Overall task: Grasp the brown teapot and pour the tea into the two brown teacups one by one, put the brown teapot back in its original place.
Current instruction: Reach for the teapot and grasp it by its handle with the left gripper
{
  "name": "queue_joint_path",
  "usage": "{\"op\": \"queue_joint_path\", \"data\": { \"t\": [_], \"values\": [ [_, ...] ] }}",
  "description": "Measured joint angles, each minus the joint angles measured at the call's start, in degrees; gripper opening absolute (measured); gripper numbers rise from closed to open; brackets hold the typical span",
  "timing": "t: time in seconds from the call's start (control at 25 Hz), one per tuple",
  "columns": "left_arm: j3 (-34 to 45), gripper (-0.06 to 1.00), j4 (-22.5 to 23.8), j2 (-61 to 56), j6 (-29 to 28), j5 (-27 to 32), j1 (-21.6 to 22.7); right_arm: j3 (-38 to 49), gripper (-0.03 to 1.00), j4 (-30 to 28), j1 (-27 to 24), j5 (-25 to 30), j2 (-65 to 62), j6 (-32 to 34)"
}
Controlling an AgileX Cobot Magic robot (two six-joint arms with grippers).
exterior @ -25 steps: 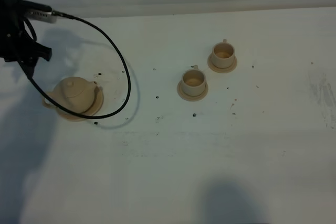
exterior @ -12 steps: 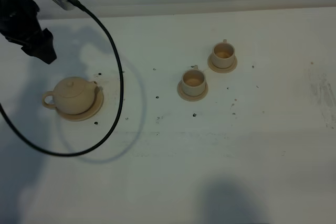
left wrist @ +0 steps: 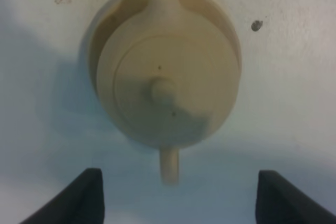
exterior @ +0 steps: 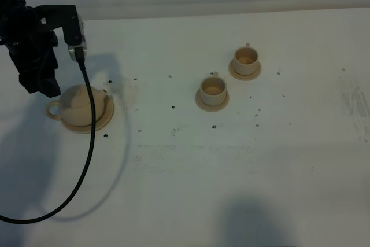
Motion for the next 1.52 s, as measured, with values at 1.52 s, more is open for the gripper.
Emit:
{"op": "queue_joint_path", "data": {
  "t": [1.52],
  "values": [
    [6.7,0.53,10.4,2.3,-11.9,-3.7,0.0,0.0,0.22,0.0,0.0,0.0,0.0,0.0]
  ]
}}
